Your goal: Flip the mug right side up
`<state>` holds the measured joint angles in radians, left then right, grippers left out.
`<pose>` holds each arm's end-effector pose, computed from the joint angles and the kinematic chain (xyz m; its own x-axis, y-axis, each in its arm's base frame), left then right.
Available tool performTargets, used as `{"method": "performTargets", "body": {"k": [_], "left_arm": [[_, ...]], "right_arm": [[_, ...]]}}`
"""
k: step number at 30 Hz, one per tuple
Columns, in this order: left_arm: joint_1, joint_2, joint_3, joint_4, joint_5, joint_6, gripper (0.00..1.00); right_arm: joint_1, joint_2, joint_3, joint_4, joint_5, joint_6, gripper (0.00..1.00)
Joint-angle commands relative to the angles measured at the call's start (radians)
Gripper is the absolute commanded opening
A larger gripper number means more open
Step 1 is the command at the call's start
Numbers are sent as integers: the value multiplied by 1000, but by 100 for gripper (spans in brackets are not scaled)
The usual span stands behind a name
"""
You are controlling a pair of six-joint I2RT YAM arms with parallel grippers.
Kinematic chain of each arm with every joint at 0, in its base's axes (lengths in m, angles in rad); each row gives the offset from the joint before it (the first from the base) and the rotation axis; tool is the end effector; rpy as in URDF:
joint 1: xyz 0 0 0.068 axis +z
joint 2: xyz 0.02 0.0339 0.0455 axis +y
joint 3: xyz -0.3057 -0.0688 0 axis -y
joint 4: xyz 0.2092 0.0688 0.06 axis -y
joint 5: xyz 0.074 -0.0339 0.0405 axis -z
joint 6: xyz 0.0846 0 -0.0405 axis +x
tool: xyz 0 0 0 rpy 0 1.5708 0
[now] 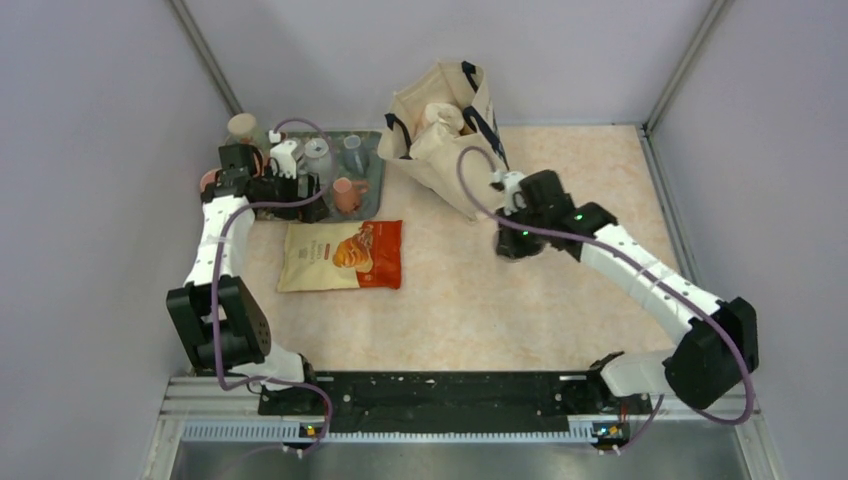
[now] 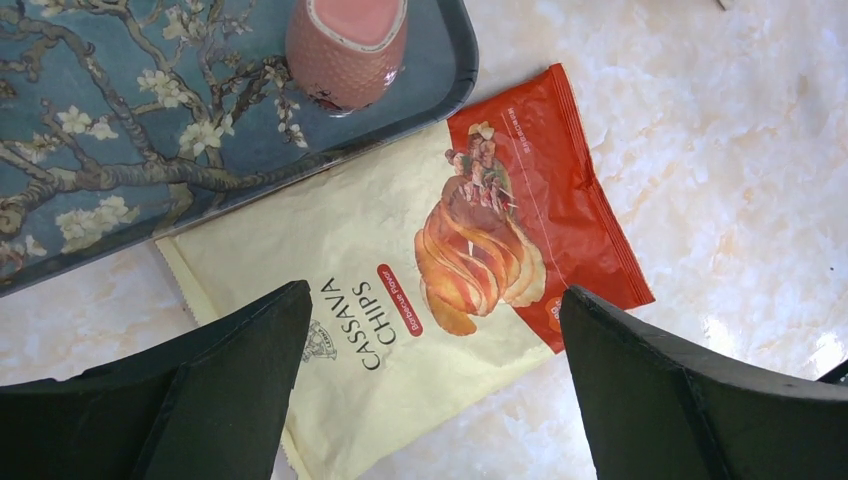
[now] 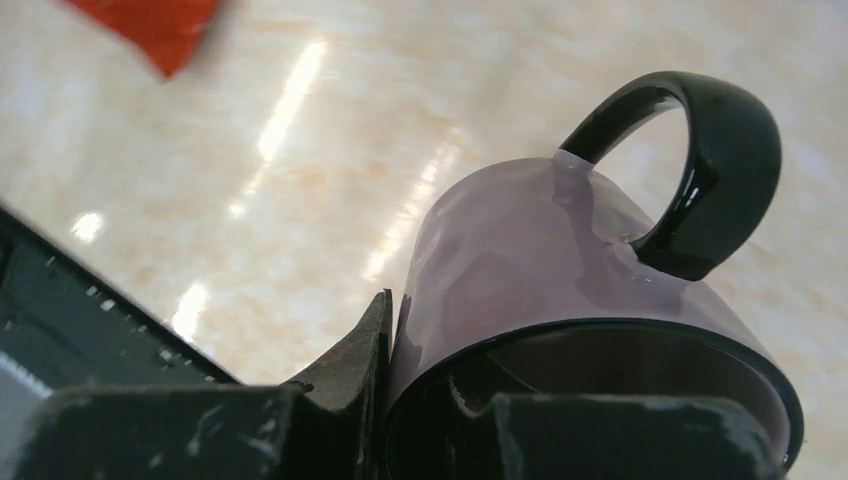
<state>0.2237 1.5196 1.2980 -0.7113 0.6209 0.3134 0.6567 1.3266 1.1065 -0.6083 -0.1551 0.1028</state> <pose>0.3099 0.0200 0.3166 -0.6967 0.0987 -0.7106 0.3912 0.8825 -0.2610 0.2058 0.1751 0.3069 -0.6509 -0.3737 -0.6608 -0.6224 0.7611 0.1826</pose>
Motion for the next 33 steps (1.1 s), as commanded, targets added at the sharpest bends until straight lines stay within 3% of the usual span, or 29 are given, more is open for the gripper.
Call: {"method": "performTargets", "body": {"k": [1, 6, 16, 21, 27, 29, 33], "left_arm": [[0, -57, 34, -20, -7, 40, 99], [0, -85, 20, -64, -52, 59, 99], [-1, -105, -19, -110, -116, 93, 99], [0, -82, -11, -123, -142, 103, 99], [0, -77, -24, -129, -159, 132, 98], [1, -73, -25, -126, -160, 133, 98], [0, -64, -31, -126, -162, 134, 98]], "right_arm": [[-293, -3, 115, -184, -13, -69, 0], [-482, 215, 306, -191, 43, -111, 0], [-699, 714, 696, -209, 39, -146, 0], [-718, 933, 943, -322, 24, -131, 0], [-718, 1003, 996, -322, 26, -130, 0], [-718, 1018, 1017, -322, 4, -129, 10], [-718, 1013, 1048, -322, -23, -135, 52]]}}
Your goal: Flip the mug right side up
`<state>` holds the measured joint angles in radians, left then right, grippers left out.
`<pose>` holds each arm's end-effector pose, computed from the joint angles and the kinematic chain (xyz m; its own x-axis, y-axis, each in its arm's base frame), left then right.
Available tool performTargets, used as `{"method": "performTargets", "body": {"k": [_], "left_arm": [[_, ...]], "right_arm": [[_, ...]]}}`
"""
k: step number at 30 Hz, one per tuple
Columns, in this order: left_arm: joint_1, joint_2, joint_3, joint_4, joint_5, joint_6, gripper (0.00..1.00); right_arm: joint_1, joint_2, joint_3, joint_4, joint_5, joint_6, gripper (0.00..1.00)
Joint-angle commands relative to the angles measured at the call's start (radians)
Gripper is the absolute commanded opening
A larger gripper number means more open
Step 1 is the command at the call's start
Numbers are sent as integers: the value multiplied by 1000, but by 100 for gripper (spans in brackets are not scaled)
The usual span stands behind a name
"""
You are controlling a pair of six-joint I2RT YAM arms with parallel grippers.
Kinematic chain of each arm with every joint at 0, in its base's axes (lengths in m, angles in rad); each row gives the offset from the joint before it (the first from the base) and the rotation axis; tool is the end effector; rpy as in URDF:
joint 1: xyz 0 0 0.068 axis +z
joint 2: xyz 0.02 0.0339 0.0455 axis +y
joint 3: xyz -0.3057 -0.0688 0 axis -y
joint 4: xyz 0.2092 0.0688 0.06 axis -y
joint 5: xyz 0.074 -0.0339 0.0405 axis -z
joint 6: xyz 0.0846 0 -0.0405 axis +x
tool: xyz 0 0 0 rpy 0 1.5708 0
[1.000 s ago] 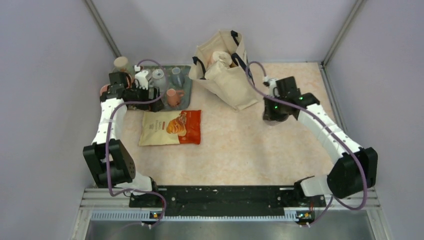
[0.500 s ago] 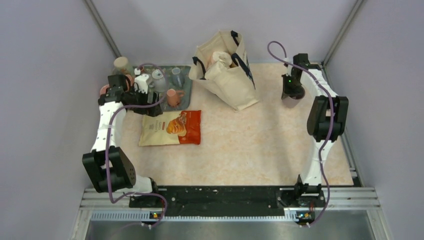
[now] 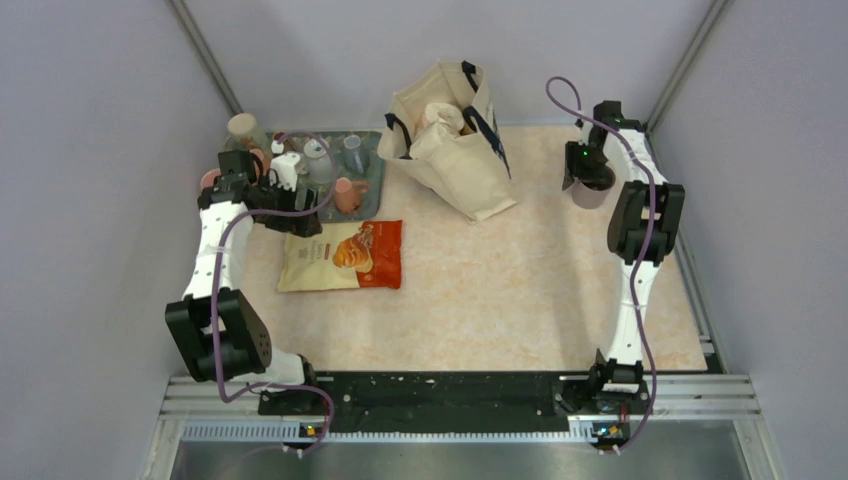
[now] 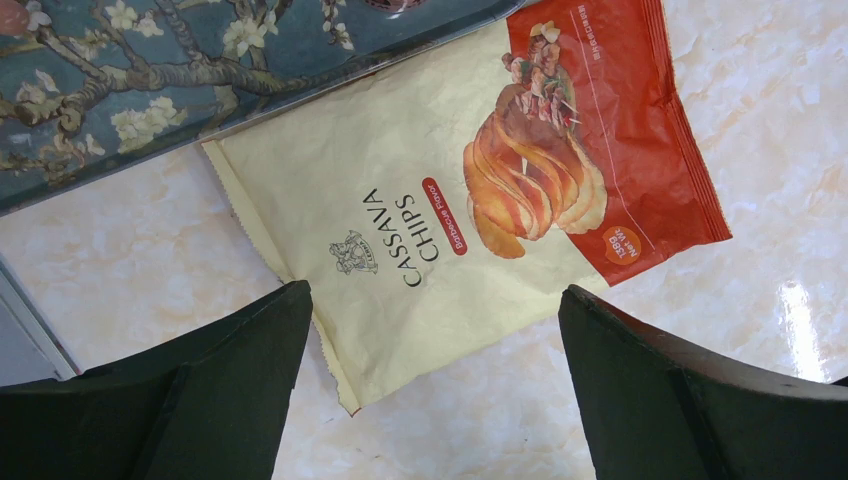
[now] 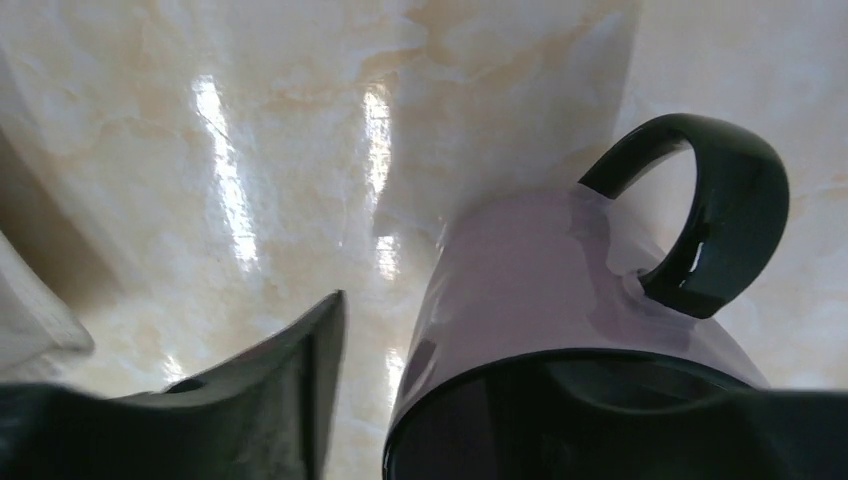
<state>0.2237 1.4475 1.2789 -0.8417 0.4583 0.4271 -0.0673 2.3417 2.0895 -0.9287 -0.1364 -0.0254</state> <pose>0.2797 0.0253 0.3140 -0.7391 0.2128 -0.6391 0.3698 0.9212 -0.1209 0.5102 -0.0229 0.1927 -0.9229 0.0370 -0.3832 -0.0084 0.9932 0.1161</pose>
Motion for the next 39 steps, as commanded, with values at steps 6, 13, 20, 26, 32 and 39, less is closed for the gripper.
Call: {"method": "performTargets", "body": {"k": [6, 13, 20, 26, 32, 39], "left_arm": [[0, 3, -26, 0, 27, 25, 98], [0, -17, -33, 1, 46, 28, 98], [2, -28, -39, 13, 34, 24, 98], [2, -30, -36, 8, 45, 24, 98], [2, -46, -42, 10, 39, 24, 98], [2, -55, -46, 14, 23, 23, 97]], "right_arm": [[6, -157, 60, 30, -2, -9, 97], [5, -548, -332, 360, 42, 3, 99], [-41, -948, -1079, 916, 122, 337, 51], [-98, -977, -1297, 986, 234, 695, 0], [-104, -802, -1255, 1011, 303, 882, 0], [-118, -555, -1135, 1028, 326, 1028, 0]]}}
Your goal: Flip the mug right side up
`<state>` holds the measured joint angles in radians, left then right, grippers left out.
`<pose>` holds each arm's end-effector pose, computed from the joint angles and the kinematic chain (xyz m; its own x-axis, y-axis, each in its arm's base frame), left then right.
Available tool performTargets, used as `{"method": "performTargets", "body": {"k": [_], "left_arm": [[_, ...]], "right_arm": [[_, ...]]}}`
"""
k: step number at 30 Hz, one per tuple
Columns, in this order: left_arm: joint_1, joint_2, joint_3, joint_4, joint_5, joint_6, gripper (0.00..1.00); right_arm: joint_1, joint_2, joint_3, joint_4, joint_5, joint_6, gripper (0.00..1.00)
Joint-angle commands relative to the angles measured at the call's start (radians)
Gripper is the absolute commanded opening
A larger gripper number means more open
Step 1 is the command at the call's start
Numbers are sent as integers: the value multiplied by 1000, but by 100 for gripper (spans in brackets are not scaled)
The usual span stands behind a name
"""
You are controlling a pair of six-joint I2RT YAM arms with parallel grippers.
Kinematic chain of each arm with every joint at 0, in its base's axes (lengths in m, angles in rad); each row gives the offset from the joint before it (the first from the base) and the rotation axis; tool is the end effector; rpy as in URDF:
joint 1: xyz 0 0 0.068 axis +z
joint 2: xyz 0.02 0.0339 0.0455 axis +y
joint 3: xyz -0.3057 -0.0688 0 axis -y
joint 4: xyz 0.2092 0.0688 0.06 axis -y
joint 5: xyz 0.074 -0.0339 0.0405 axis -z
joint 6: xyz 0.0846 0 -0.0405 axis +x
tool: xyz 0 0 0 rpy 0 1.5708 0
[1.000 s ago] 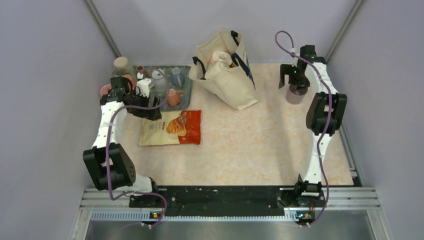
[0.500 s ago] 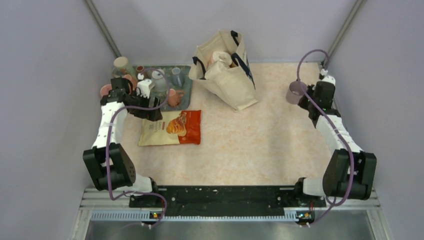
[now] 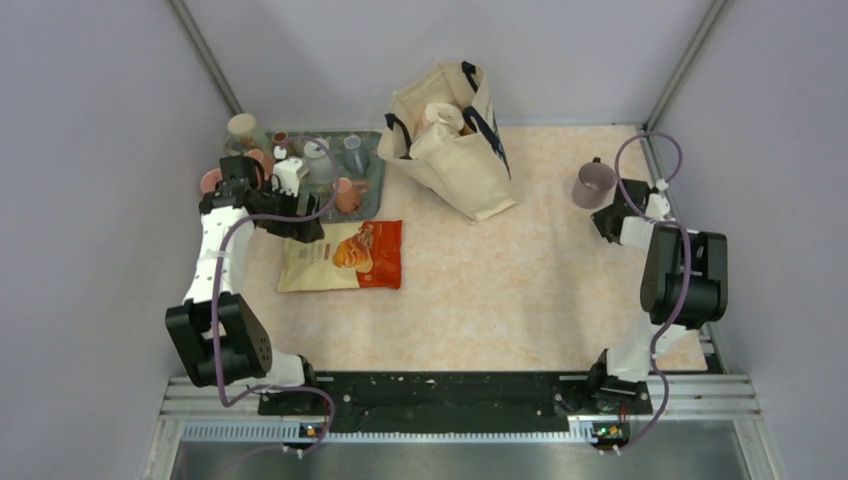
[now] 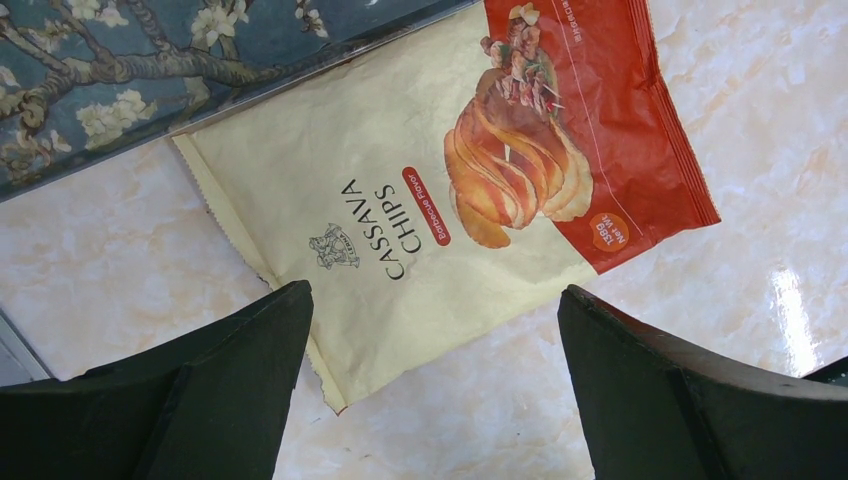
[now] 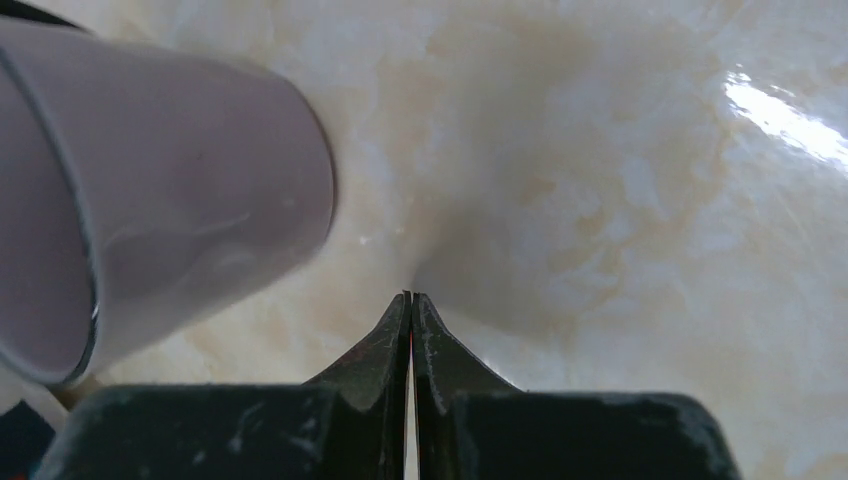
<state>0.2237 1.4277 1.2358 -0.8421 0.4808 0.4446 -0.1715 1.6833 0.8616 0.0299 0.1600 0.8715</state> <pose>0.2714 0.0216 0.3070 -0.7419 0.2223 -0.6326 0.3910 0.9098 -0.1389 0.3439 -0.0732 0.1928 -0.2380 0.8080 -0.5390 0.7160 0.5209 0.4647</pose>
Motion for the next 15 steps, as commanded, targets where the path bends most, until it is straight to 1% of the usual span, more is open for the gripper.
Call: {"method": "performTargets", "body": {"k": [1, 12, 15], "left_arm": [[1, -34, -1, 16, 0, 4, 97], [2, -2, -2, 14, -12, 3, 97], [2, 7, -3, 15, -24, 4, 97]], "right_arm": [[-14, 128, 113, 69, 27, 133, 0], [-8, 326, 305, 93, -66, 282, 0], [7, 407, 436, 44, -51, 285, 0]]}}
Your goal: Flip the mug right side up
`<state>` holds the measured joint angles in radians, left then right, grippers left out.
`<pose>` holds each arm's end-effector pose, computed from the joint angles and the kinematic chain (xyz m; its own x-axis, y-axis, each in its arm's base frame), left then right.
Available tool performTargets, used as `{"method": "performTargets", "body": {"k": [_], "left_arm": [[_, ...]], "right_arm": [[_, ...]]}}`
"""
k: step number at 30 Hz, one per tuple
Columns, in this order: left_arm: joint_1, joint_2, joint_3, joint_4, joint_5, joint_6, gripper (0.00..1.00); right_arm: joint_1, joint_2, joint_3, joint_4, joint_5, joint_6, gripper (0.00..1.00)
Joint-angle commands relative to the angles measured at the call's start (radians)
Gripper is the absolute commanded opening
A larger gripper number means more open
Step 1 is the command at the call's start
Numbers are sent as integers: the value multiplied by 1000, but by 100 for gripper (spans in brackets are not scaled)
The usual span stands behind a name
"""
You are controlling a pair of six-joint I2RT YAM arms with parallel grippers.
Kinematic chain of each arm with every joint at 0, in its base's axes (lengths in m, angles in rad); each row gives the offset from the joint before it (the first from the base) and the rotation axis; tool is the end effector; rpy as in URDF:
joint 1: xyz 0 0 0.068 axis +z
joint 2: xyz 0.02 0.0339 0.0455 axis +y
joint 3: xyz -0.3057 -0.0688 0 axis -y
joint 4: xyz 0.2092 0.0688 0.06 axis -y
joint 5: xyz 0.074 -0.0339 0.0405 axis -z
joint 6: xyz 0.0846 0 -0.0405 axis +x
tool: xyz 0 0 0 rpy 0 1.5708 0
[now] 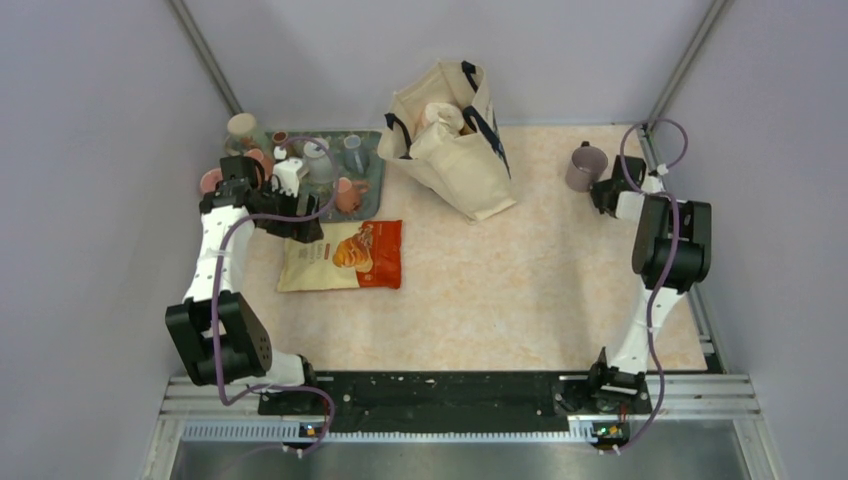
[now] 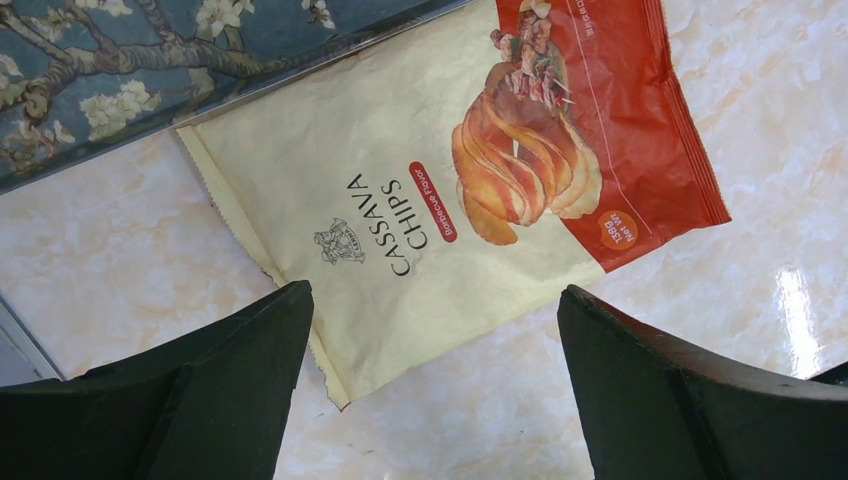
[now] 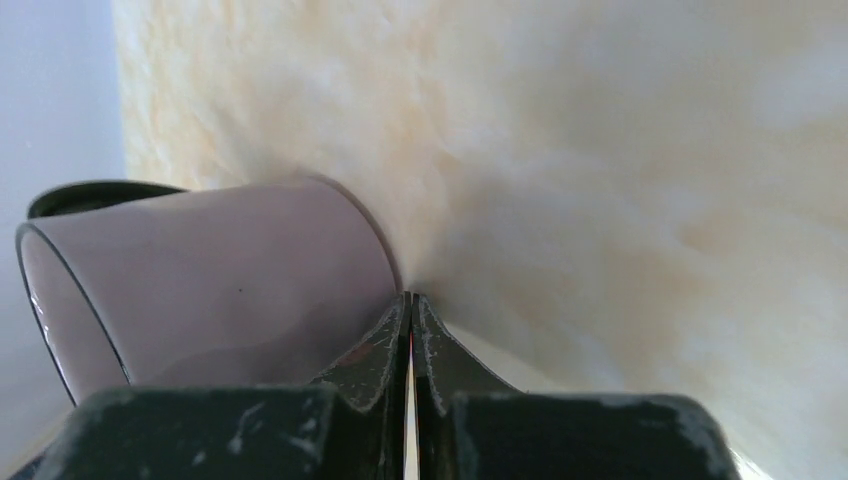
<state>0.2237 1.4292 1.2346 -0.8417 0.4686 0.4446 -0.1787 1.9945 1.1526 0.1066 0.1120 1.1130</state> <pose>0.2716 0.0226 0.3059 -0.7462 0.2238 -0.6270 0.3847 0.9136 -0.1318 0.4382 -0.0888 0.1701 -0.0601 0.9167 -0.3950 0.7063 0.3187 0.6321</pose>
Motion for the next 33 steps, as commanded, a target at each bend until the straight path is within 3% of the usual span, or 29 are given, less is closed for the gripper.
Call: {"method": "performTargets", "body": {"k": [1, 11, 15, 18, 22, 23, 27, 30, 33], "left_arm": [[2, 8, -2, 15, -16, 5, 97], [2, 27, 15, 9, -13, 8, 97], [1, 48, 64, 1, -3, 1, 96], [-2, 90, 131, 1, 18, -15, 96], [-15, 190, 268, 31, 11, -82, 94], [-23, 224, 309, 31, 0, -105, 93], [-89, 331, 454, 15, -13, -104, 91], [-169, 404, 526, 7, -30, 30, 97], [-219, 483, 625, 3, -133, 145, 99]], "right_arm": [[21, 125, 188, -51, -3, 42, 0], [66, 283, 458, -156, -33, 7, 0], [63, 229, 423, -166, 7, -66, 0], [57, 101, 330, -153, 56, -187, 1], [57, -69, 213, -104, -11, -418, 44], [58, -108, 182, -127, -45, -464, 49], [57, -251, 63, -136, -155, -602, 66], [57, -331, -5, -132, -280, -662, 74], [59, -389, -50, -146, -362, -685, 78]]}}
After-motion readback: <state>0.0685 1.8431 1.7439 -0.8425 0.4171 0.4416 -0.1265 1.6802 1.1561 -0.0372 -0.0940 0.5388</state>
